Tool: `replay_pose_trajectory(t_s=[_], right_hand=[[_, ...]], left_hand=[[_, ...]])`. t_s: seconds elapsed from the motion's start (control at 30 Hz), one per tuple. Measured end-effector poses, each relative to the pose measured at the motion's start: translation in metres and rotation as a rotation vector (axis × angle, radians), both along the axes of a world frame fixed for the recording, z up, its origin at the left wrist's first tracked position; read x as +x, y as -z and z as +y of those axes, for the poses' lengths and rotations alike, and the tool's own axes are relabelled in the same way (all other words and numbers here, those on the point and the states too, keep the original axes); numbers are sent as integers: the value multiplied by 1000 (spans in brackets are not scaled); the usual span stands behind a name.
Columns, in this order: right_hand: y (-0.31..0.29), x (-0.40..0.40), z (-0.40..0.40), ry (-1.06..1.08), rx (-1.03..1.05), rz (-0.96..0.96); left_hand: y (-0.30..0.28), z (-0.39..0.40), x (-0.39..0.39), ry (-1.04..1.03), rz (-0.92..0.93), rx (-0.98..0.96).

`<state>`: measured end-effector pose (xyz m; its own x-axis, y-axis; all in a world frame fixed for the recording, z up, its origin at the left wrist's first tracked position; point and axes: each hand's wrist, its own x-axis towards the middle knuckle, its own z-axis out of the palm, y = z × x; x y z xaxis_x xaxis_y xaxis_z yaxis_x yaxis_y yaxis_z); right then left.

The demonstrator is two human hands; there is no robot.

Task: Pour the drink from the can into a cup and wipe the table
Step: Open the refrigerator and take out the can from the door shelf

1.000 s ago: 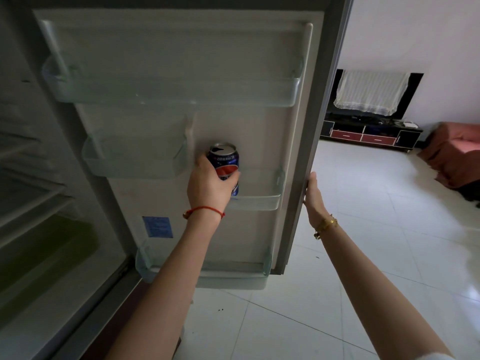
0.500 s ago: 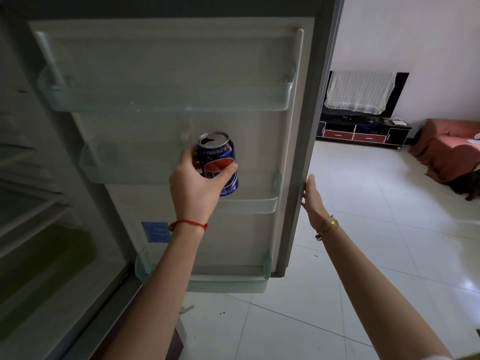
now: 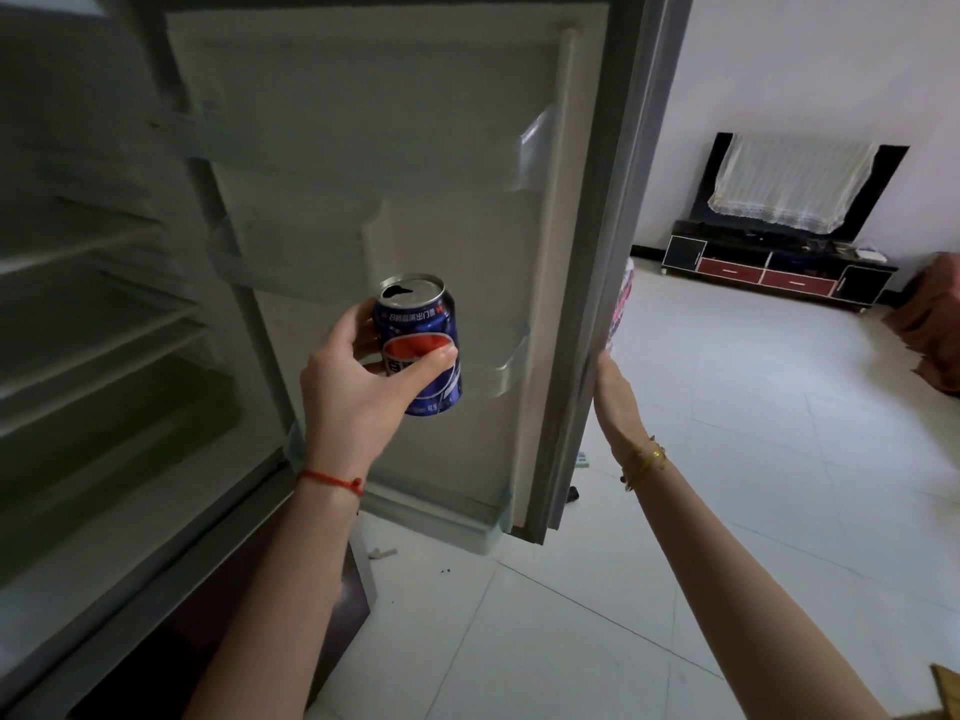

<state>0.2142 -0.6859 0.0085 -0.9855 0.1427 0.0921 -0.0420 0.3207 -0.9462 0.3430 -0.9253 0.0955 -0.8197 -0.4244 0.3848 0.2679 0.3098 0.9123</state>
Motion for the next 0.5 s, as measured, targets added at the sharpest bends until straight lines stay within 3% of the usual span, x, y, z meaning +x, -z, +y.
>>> replay_pose_trajectory(t_s=[0.2,0.5], right_hand=[[3,65,2,-68,103,112],[31,143,-16,-269,303,464]], left_hand=[[16,19,69,-42,-22,64],[36,31,173,-160,-85,50]])
